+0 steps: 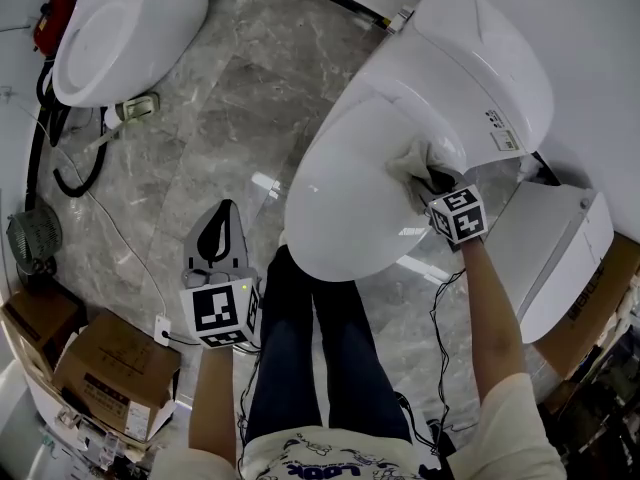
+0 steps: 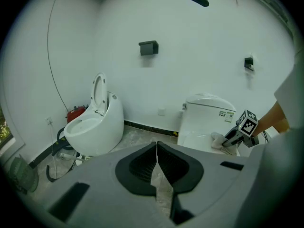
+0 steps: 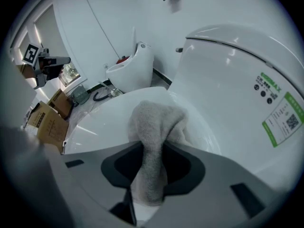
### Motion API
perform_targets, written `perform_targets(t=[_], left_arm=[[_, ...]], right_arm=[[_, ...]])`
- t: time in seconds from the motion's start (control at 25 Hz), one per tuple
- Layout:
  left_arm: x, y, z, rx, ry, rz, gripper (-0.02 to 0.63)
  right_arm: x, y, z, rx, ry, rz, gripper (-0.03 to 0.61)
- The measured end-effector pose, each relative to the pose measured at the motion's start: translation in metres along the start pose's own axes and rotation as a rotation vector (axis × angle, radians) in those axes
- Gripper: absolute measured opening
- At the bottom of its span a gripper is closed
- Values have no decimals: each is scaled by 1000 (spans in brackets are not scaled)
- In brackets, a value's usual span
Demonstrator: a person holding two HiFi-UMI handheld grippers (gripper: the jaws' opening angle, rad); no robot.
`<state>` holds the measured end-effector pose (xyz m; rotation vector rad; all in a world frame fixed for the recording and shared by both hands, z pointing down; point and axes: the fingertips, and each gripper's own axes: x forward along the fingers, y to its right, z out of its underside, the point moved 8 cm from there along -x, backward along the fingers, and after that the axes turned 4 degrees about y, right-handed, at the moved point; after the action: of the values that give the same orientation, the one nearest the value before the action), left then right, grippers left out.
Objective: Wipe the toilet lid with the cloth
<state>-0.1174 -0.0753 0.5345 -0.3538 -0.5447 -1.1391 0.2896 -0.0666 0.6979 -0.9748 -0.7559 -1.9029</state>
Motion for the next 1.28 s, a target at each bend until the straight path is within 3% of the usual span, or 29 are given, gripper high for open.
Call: perform_targets(t=[0.16,0.48,0.92,1.28], left_arm=[[4,3,-2,2,1,10,14],[10,7,-8,10,3,34,14],[10,8,-5,21,1,55,14],[5,13,-4,22,6,70,14]], right_arm=[[-6,15,4,76,11,63,117],[-17,36,24,339,64,211,120],[-28,29,48,463,75,357,121],[-39,5,77,586,96,399,118]])
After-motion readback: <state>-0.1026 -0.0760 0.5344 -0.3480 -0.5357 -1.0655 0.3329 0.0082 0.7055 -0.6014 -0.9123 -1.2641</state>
